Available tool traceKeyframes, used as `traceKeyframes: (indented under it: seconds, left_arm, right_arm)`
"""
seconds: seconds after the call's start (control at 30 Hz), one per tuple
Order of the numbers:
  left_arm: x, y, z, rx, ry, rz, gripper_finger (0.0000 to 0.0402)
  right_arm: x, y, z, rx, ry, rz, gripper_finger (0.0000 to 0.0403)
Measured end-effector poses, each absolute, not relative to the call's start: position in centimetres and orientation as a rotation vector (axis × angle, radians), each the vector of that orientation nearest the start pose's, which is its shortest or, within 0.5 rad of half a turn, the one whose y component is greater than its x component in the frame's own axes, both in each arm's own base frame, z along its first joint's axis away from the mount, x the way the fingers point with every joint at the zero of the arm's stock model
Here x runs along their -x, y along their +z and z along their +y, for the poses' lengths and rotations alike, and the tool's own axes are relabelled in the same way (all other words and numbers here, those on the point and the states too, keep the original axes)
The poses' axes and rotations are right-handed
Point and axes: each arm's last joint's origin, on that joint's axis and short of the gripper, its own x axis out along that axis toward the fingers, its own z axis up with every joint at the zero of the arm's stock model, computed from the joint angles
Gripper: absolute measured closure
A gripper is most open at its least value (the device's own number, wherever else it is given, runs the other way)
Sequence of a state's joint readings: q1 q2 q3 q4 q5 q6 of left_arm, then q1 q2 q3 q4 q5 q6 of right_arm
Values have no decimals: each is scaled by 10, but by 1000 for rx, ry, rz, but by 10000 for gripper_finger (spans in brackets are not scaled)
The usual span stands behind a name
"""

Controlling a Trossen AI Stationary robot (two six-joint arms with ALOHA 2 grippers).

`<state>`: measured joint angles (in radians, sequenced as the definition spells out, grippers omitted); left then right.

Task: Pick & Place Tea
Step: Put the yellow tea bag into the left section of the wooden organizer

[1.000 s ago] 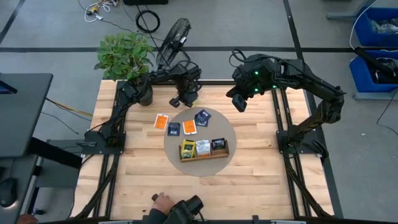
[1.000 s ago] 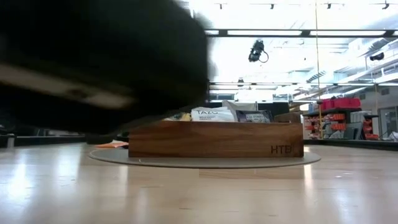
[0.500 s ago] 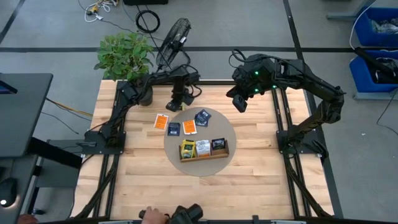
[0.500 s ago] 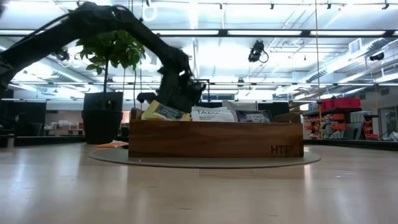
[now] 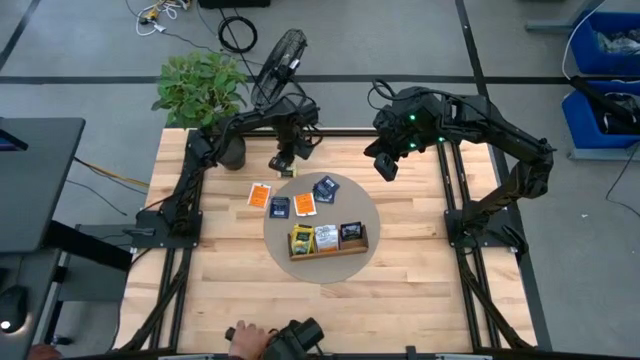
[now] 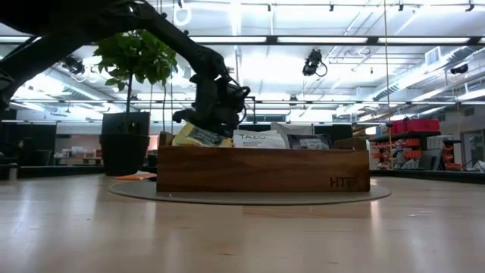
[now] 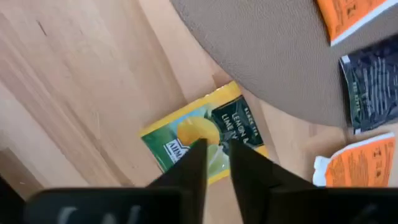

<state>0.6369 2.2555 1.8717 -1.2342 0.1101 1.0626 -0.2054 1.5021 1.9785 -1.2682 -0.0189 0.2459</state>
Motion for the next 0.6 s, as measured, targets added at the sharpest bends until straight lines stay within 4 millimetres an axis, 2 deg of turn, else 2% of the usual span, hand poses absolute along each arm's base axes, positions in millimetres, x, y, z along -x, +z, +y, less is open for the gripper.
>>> traceKeyframes:
  seconds: [0.2, 0.37, 0.47, 0.6]
  left_arm:
    - [-343, 176, 267, -217, -414, 1426, 240]
    - [-347, 172, 265, -239, -406, 1388, 172]
    - [-349, 157, 257, -271, -414, 1426, 148]
    - [-349, 140, 246, -363, -407, 1519, 139]
  right_arm:
    - [-255, 464, -53, -321, -273, 764, 352]
    - [-255, 464, -52, -318, -272, 765, 352]
    - [-255, 464, -53, -314, -270, 766, 352]
    - [-255, 464, -52, -305, -266, 767, 352]
